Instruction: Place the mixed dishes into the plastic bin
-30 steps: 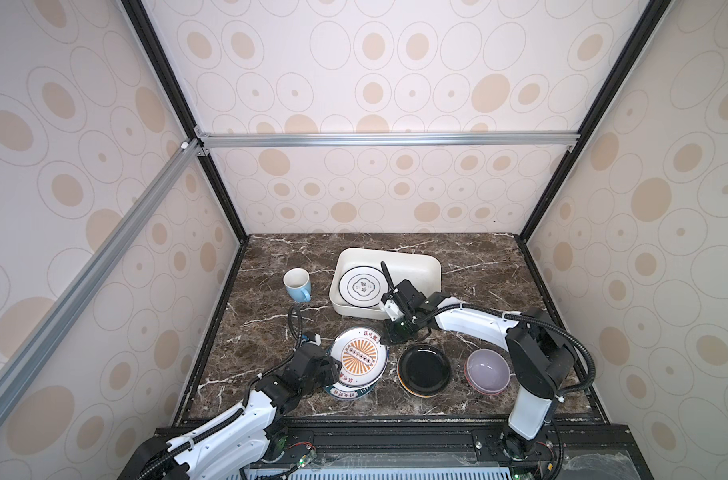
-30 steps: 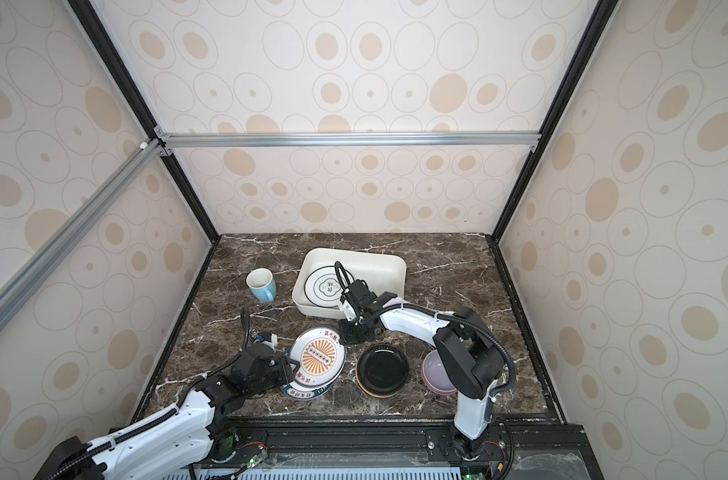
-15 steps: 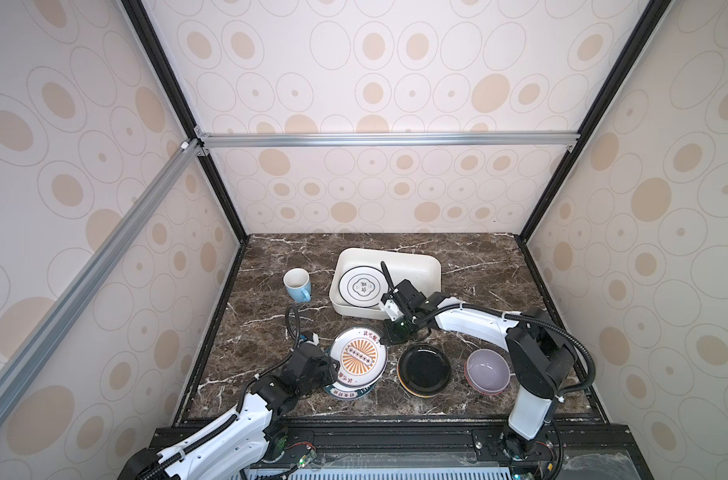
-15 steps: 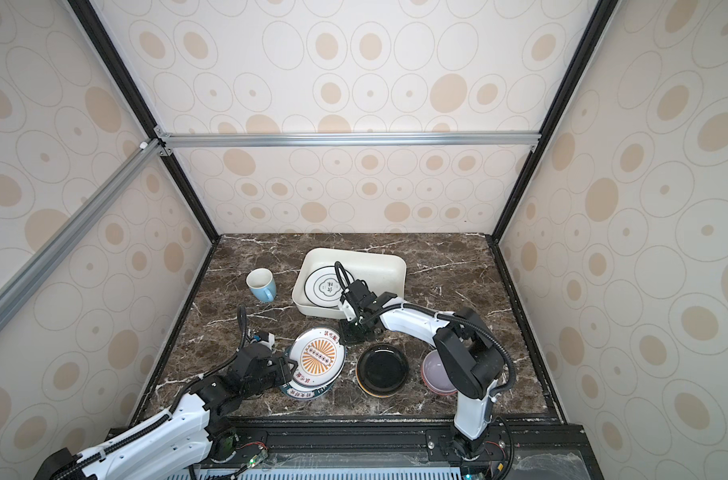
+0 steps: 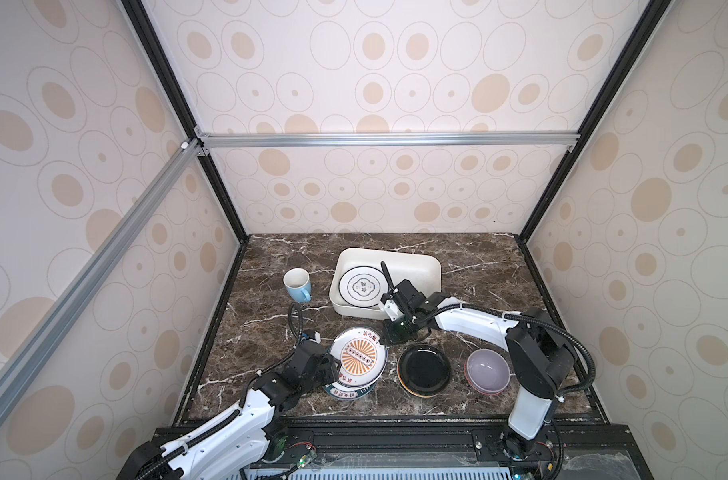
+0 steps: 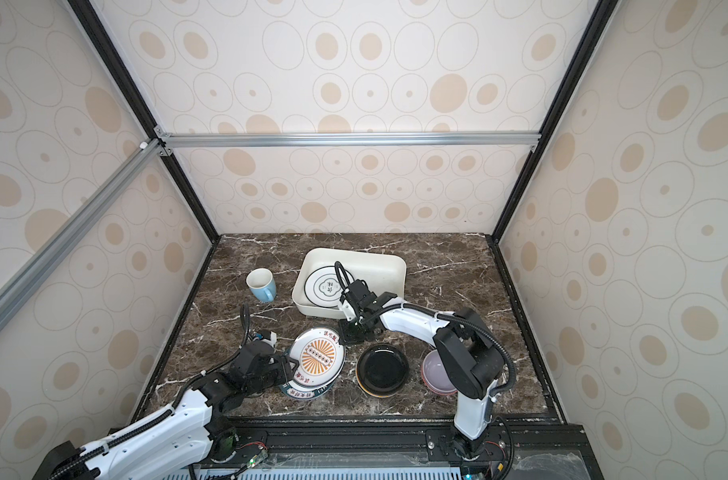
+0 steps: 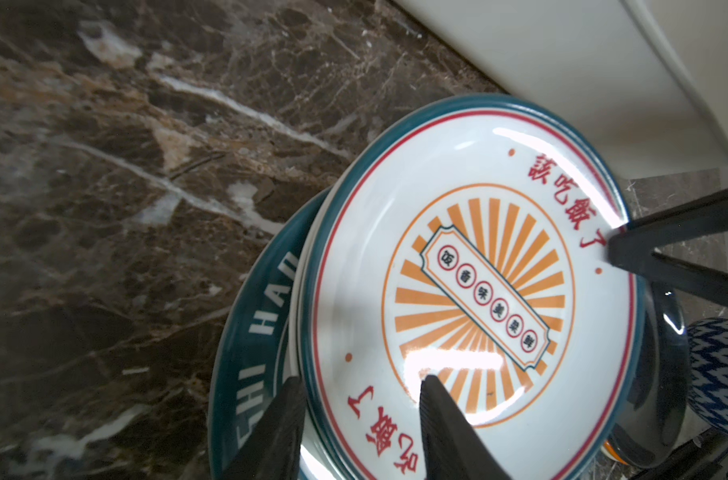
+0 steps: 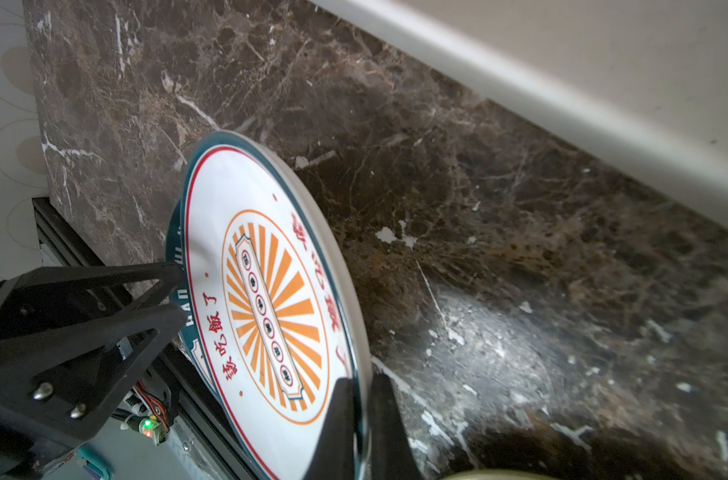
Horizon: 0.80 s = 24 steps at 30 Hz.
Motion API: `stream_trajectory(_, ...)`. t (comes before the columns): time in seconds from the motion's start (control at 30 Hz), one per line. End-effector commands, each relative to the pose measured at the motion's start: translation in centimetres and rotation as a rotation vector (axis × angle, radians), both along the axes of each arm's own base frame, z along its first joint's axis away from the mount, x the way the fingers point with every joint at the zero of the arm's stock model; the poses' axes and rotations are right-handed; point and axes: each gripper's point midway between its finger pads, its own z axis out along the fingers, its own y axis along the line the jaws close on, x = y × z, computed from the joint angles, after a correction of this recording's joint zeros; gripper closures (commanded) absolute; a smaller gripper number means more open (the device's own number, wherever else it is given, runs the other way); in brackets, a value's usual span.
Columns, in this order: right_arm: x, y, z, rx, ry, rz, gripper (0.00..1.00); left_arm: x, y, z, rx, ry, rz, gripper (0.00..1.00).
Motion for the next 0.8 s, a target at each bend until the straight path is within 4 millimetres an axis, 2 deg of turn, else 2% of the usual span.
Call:
stream_trajectory(0.0, 0.0, 0.0, -0.2, -0.006, 0.007, -0.006, 0.99, 0.6, -0.3, 1.5, 0.005, -0.036, -0.007, 0.54)
stream_trajectory(0.47, -0.1, 0.0, -0.2, -0.005, 0.010, -0.002, 0.98, 0.5, -0.5, 0.4, 0.010, -0.015, -0.018, 0.54)
stream_trajectory(0.77, -0.2, -0.4, -0.6, -0.026, 0.010, -0.007, 0.83, 0.7, -1.0, -0.1, -0.001, -0.012, -0.029, 0.54)
